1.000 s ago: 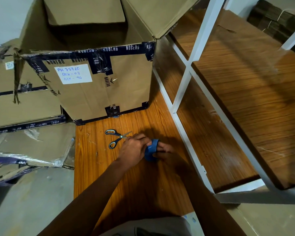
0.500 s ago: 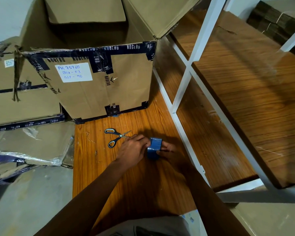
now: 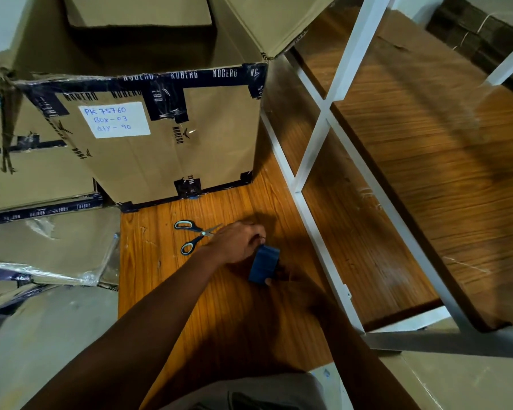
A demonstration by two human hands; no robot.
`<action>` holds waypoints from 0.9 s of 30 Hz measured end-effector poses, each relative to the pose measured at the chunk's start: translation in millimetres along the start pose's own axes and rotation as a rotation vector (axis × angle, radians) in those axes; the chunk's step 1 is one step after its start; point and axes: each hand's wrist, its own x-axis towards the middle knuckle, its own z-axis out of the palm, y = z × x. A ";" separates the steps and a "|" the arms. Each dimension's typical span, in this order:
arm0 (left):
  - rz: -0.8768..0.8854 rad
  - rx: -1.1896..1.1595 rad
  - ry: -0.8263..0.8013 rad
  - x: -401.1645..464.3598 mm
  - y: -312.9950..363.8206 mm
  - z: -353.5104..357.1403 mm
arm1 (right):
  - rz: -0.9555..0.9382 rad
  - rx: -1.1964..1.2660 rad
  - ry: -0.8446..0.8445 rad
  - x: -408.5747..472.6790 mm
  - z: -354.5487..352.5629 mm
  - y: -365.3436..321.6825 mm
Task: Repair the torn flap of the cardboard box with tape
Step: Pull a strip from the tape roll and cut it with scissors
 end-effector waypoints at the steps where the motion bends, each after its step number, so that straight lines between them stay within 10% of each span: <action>1: 0.015 0.009 0.004 0.9 0.2 -0.2 | -0.009 0.019 -0.004 0.5 -0.6 1.9; 27: -0.001 0.099 0.231 -32.2 15.7 19.2 | -0.132 0.026 0.068 12.5 -10.0 -14.7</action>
